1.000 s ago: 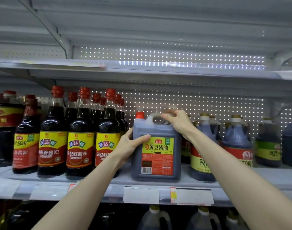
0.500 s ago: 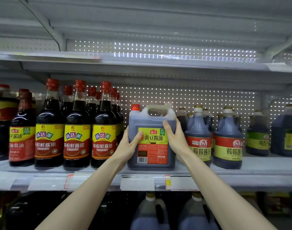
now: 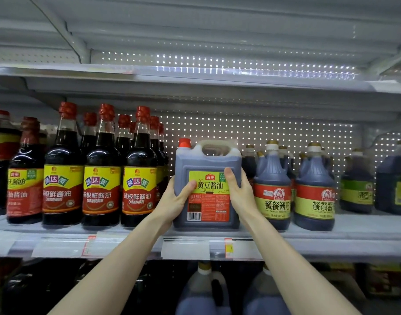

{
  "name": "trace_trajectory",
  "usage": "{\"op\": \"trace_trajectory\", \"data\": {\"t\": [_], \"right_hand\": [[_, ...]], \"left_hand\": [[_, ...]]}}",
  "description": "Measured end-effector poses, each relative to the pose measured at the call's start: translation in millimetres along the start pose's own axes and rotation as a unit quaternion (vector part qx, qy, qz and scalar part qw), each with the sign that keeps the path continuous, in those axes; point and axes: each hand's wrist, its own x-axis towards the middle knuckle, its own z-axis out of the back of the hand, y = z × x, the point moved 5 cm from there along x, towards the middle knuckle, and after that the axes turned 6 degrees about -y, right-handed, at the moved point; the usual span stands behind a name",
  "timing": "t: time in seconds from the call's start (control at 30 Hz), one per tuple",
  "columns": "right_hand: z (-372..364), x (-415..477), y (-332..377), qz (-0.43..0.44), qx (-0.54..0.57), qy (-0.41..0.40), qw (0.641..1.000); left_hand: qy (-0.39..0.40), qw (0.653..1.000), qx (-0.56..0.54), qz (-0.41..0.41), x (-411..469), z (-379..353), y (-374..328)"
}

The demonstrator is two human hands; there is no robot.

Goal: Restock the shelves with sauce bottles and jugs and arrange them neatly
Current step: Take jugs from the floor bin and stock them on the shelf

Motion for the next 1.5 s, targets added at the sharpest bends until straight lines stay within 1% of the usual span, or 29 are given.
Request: {"op": "trace_trajectory", "data": {"t": [0.5,0.87,1.5], "right_hand": [[0.4,8.3,-8.8,-0.01,0.002,0.0,1.0],[1.3,6.5,-13.6,-0.038,0.001,0.002,0.999],[2.6,4.2,-15.0,-0.038,0.004,0.002,0.999]], "left_hand": [[0.002,1.0,-0.001,0.018,4.5,-2.3,2.1],[0.007,0.999,0.004,0.036,4.7,-2.7,4.3],[0.001,1.0,0.004,0.029,1.1,-4.1,1.2]]}}
